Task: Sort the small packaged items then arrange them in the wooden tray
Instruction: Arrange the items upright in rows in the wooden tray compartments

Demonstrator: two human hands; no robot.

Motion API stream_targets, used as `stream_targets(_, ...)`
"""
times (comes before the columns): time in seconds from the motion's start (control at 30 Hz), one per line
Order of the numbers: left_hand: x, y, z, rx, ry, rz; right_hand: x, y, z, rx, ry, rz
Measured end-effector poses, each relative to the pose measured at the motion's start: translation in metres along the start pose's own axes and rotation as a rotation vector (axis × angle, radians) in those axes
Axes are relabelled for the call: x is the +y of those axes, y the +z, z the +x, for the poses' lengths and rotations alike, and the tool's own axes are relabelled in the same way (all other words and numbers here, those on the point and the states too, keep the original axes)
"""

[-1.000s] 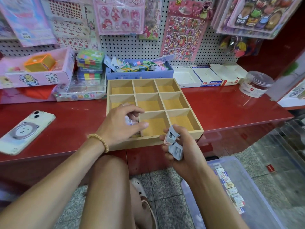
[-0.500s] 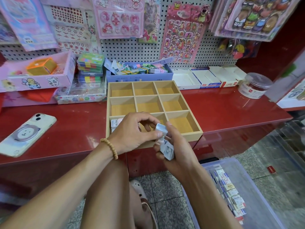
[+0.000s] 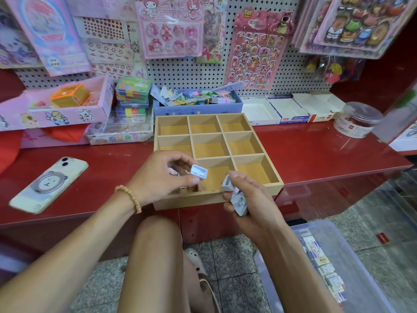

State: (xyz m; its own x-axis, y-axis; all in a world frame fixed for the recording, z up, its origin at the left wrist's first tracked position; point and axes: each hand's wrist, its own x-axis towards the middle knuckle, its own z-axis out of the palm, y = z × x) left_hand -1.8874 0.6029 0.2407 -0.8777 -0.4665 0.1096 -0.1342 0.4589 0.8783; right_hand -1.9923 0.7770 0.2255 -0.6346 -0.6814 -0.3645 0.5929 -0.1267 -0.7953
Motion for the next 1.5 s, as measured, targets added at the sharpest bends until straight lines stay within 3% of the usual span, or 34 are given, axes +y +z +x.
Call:
stream_targets(0.13,-0.027,-0.022,-0.006,0.150,-0.075,0.322,0.001,-0.005,0.003,0.017,-0.003,0.003)
stream_targets(0.47,-0.045,-0.040,0.008,-0.121,-0.052,0.544,0.011,-0.009,0.004,0.040,0.026,-0.061)
stream_targets(0.67,-0.045,-0.035,0.019,-0.140,-0.003,0.680,0.011,-0.008,0.005,0.037,0.029,-0.077)
stream_targets(1.0,-0.046,-0.032,0.010,0.008,0.064,0.657,0.009,-0.006,0.004,0.036,0.029,-0.066)
stream_targets(1.2,-0.048,-0.027,0.012,-0.087,0.050,0.786,0.010,-0.005,0.002,0.046,0.037,-0.081)
stream_targets(1.5,-0.056,-0.027,0.010,-0.060,0.067,0.743,0.014,-0.009,0.002,0.073,0.044,-0.117)
